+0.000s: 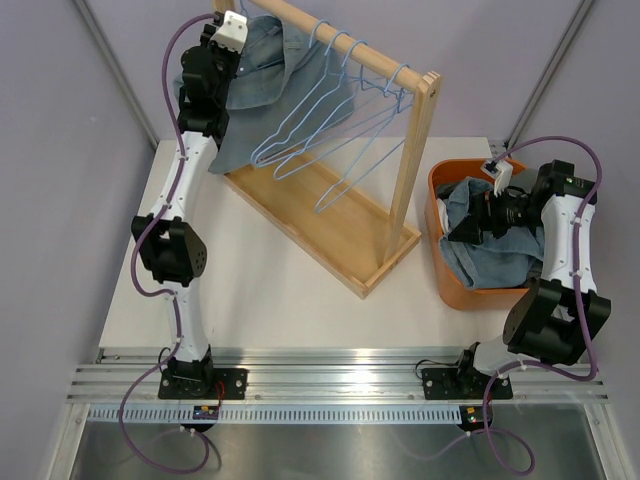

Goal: Remove the skirt from the hanger
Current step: Pick up the hanger from the clothesline.

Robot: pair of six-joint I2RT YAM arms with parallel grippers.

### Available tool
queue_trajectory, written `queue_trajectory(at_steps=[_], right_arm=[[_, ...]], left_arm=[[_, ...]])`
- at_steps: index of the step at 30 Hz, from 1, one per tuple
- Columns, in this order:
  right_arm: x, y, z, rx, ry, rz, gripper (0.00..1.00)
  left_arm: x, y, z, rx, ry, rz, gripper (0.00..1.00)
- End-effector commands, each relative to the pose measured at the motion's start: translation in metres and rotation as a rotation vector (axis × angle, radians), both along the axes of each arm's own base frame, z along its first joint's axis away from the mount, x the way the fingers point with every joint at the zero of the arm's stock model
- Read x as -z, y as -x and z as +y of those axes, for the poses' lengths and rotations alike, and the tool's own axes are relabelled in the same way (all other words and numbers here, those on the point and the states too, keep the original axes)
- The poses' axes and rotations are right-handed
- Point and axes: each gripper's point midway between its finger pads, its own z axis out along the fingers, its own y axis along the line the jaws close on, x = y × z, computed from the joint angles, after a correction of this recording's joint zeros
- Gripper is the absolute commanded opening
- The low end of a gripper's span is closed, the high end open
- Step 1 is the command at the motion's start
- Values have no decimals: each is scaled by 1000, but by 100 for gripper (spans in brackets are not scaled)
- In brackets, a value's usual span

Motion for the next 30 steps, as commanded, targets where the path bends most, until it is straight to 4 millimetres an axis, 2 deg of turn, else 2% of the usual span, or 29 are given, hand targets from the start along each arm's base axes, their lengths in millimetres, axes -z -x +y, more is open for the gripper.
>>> queue_trajectory(at_steps=[1,4,8,12,17,20,21,30], right_arm=[[-12,-2,2,3,-15,-57,99],[-11,-1,2,6,-18,-51,99],[-10,0,3,9,-27,-42,100],[-11,0,4,12,-32,-39,99],[-12,-1,3,14,-31,-41,99],[-10,0,4,15,-33,-32,99],[-10,0,4,15,-33,-30,99],[-7,3,7,16,-54,-20,100]], left_arm=[[-16,0,3,-21,-6,-52,38],[-16,0,1,-9,-8,-52,34],[-26,4,0,-1,-3,-78,14],[-42,18,-4,36,40,-119,0],[-70,44,-10,102,101,-180,0],[-80,54,-24,184,77,-186,0],[-89,60,-26,198,73,-201,0],[-125,83,-40,286,88,-274,0]])
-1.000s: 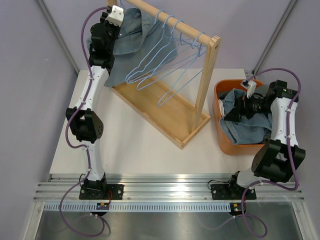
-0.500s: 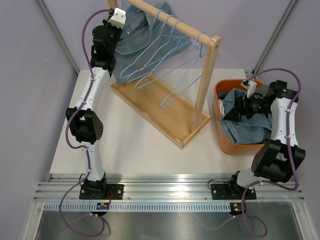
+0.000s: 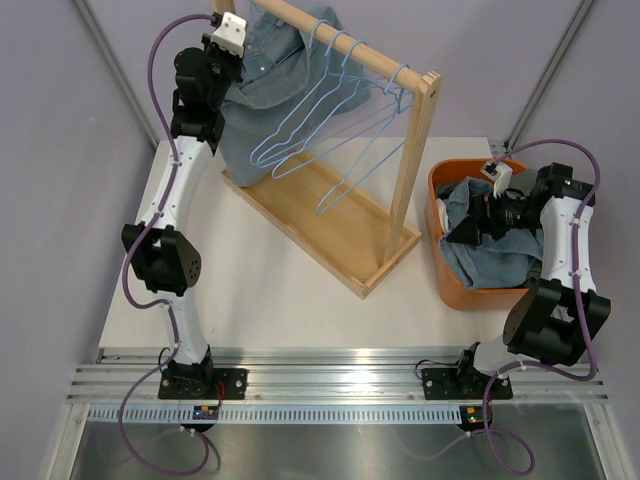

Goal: Remove the skirt from the hanger
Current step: Pick up the hanger from the clothesline.

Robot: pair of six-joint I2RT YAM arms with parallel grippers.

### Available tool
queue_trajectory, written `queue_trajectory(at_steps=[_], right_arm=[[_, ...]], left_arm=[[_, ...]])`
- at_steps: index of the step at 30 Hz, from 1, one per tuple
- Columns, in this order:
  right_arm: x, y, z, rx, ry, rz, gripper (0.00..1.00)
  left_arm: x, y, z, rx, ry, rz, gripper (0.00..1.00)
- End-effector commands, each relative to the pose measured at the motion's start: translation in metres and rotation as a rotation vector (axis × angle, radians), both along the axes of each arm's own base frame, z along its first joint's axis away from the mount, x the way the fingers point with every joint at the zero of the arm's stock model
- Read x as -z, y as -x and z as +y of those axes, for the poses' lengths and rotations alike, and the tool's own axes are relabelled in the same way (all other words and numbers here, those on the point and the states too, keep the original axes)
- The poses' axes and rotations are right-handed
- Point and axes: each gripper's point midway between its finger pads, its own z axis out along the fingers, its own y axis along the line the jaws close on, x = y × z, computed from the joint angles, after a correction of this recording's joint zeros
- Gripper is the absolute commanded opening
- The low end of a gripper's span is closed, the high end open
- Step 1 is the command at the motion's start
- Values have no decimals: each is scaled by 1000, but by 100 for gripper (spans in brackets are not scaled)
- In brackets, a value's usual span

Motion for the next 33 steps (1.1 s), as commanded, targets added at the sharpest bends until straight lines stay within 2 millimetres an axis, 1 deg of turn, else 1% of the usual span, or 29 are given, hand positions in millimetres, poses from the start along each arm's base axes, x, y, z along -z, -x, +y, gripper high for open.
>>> queue_trajectory(at_steps=[1,6,7,9,11,15,19,24,29,33], right_arm=[[-11,1,5,5,-32,-38,99],[-13,2,7,10,-45,-41,99],[-14,2,7,10,-45,-43,99],[-14,3,7,11,-43,-43,99],[-15,3,8,10,-43,-46,100],[-16,5,9,9,-49,-44,99],[-15,9,11,8,-50,-46,99],[-15,13,13,10,-54,-46,99],[-18,16,14,9,-53,-55,99],[-21,19,16,4,-53,-69,100]], left_arm=[[-122,58,-7,81,74,-292,0],[-134,68,-19,134,72,-313,0],[-134,70,-24,152,68,-313,0],[-134,71,-27,166,66,-307,0],[-130,72,-31,189,61,-294,0],[-117,68,-41,230,59,-254,0],[-110,67,-49,271,58,-230,0],[-102,67,-51,282,46,-203,0],[-88,71,-55,306,20,-155,0],[-75,69,-54,310,11,-118,0]])
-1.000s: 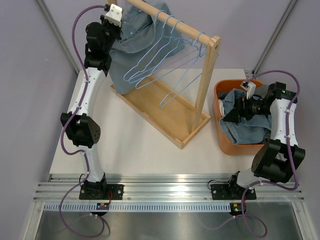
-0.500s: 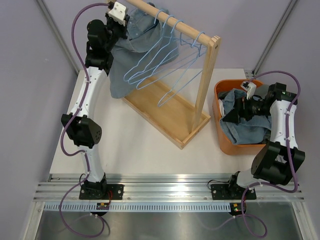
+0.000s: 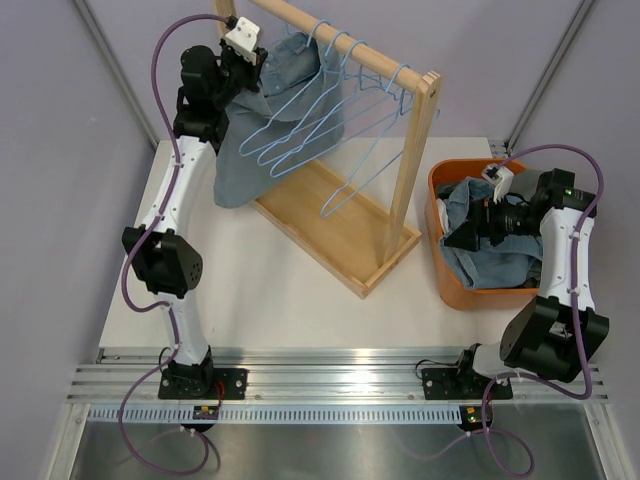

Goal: Remove the skirt from the hanger
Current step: Pick up the hanger from the clothesline.

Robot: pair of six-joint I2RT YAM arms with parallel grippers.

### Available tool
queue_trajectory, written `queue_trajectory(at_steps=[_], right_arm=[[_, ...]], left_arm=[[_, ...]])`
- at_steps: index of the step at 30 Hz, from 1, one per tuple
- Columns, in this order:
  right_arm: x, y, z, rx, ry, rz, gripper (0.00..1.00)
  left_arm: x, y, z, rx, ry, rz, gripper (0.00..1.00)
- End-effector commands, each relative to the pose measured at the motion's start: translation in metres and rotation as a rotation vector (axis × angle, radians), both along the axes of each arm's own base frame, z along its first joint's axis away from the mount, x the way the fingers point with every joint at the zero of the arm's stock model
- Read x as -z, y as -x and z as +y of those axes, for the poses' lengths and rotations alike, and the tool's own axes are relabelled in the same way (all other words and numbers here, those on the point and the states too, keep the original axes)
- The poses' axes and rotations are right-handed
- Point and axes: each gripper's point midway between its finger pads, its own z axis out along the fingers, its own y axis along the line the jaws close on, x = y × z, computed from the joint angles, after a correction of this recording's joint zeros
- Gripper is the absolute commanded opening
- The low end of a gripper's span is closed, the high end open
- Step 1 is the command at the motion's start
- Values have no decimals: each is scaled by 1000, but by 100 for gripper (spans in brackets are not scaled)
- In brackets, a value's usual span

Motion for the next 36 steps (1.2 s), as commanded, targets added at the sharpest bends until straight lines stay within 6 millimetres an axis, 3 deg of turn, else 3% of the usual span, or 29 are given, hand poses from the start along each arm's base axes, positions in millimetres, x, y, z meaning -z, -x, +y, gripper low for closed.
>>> queue_trajectory(at_steps=[1,9,11,12,13,18,23,36], right_arm=[[-14,4,6,-3,-23,-48,99],[-15,7,9,-10,-33,-60,99],[-14,8,9,-10,-38,-58,99],[-15,8,10,-11,-38,-59,99],[-15,8,10,-11,-40,-60,99],[-18,9,12,-19,-48,-67,100],[-20,14,15,-35,-58,-71,100],[-44,32,36,-143,-73,-166,100]], left_arm=[[-74,42,5,27,16,-187,0],[-47,51,10,12,0,-128,0],[-42,56,12,9,2,-119,0],[-49,64,15,5,11,-133,0],[-35,63,16,0,10,-105,0],[-19,80,31,-35,34,-71,0],[-5,115,42,-46,36,-48,0],[-1,212,62,-86,107,23,0]])
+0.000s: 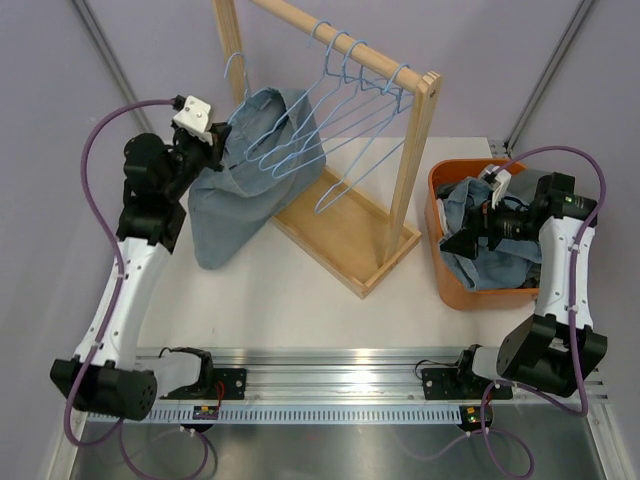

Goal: Remove the skirt from the hanger
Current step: Pick up the hanger from the clothesline.

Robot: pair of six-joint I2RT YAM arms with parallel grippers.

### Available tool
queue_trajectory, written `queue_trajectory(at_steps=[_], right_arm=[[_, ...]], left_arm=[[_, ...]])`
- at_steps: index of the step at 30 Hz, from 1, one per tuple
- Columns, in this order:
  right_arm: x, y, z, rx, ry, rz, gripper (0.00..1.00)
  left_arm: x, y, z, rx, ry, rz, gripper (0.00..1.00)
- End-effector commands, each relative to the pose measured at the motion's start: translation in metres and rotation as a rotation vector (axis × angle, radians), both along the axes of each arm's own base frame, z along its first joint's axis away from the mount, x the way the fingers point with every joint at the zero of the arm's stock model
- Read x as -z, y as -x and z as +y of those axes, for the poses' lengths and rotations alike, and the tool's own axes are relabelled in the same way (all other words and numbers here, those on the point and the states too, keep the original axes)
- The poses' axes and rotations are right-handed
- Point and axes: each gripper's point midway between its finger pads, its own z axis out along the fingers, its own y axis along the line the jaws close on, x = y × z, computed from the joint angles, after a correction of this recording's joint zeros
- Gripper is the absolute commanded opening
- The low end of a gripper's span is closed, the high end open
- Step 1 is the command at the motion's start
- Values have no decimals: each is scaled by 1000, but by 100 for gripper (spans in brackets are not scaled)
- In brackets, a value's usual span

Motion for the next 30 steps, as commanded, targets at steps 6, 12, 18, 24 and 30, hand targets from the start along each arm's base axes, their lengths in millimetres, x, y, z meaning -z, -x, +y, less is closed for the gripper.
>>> queue_trajectory(at_steps=[6,12,18,24,30], right_arm=[[-32,27,36,-129,-64,-59,99],[-41,39,50,-191,-61,-97,99],[-51,66,78,-361,-78,-192,99],[-63,79,99,-459,-79,-400,100],[-56,83,117,-467,-64,-443,100]], left_arm=[[-18,57,28,-118,85,-7,0],[0,95,41,-167,119,56,0],[17,132,21,-41,153,157,0],[32,160,8,40,228,227,0],[41,180,2,77,260,282,0]])
